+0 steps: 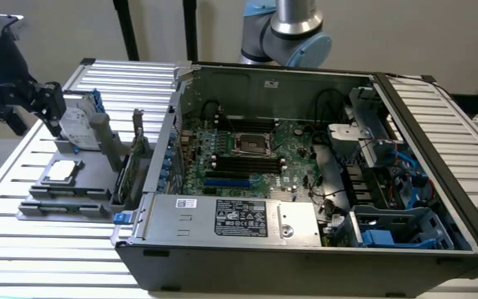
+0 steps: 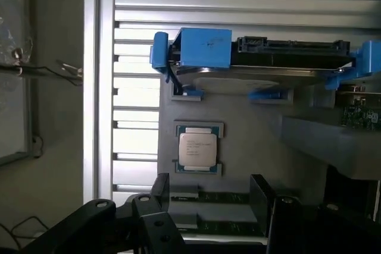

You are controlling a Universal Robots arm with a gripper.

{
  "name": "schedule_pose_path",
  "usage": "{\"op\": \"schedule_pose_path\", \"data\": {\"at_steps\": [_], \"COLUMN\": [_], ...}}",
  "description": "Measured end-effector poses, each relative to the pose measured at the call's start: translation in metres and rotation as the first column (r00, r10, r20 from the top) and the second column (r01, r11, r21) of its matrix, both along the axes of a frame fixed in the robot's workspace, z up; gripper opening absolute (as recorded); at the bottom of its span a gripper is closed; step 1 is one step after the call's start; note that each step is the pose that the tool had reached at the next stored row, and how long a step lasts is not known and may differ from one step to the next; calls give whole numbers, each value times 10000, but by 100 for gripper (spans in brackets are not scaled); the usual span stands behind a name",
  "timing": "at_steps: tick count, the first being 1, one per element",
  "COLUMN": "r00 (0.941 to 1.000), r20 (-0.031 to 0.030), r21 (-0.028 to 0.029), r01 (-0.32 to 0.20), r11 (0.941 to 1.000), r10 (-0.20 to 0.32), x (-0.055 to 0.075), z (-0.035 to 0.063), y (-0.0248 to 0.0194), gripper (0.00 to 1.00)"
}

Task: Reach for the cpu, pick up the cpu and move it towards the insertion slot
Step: 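Pick up the cpu and move it towards the insertion slot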

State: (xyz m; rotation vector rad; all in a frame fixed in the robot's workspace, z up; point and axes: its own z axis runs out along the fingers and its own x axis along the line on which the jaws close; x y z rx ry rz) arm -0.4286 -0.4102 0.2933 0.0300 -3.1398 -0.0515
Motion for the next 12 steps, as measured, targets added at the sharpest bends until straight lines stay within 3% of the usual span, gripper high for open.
{"op": "schedule_pose_path", "data": {"at_steps": [12], "r00": [10000], "r20": [0], "r21": [0], "r01": [-8], "r11": [10000], "r10": [8], "x": [13], "z": [-217], "y": [-26], "gripper": [65]}}
